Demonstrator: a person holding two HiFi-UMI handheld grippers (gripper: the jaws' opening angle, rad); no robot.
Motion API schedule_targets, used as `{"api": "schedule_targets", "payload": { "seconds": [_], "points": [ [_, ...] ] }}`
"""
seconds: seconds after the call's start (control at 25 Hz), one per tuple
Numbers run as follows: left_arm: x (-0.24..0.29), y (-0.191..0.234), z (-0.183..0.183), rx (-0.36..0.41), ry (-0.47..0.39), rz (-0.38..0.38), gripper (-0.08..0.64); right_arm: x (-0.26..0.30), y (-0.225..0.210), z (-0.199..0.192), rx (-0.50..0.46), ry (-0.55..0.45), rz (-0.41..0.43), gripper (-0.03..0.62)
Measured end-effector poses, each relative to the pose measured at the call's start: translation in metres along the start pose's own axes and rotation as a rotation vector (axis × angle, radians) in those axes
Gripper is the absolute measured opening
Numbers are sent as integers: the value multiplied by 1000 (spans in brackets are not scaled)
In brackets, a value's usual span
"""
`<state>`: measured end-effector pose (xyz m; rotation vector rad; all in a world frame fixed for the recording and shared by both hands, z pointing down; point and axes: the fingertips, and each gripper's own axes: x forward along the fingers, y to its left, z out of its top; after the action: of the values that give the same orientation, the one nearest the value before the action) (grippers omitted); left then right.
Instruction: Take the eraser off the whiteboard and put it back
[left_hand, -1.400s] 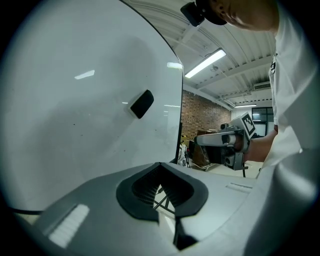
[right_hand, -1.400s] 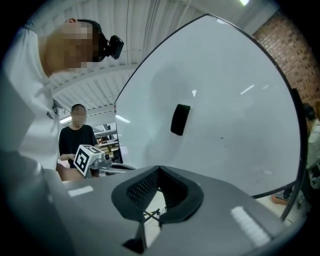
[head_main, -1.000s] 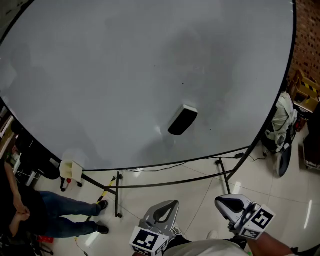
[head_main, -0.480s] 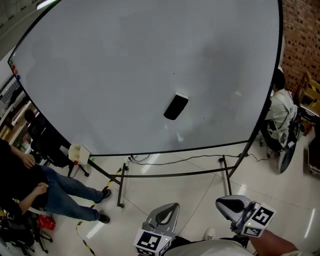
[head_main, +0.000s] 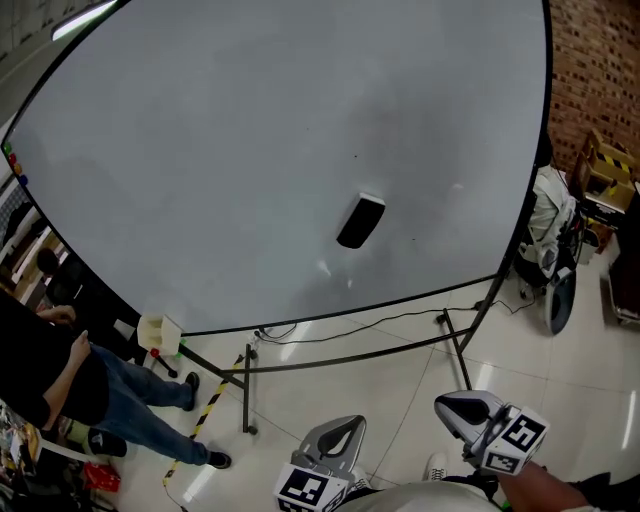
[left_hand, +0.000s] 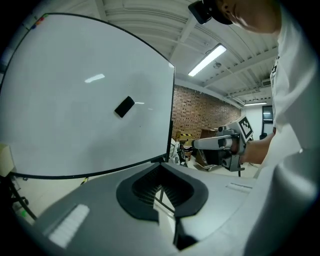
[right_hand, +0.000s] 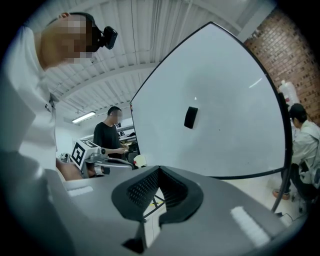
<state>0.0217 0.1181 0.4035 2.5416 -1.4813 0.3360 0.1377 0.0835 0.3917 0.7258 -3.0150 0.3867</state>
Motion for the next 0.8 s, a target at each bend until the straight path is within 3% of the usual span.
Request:
{"api": "schedule_targets", "payload": {
  "seconds": [0.8],
  "points": [
    [-1, 18, 8, -13, -14, -22, 16, 10, 6, -4, -1, 21, -13, 2]
  ]
}}
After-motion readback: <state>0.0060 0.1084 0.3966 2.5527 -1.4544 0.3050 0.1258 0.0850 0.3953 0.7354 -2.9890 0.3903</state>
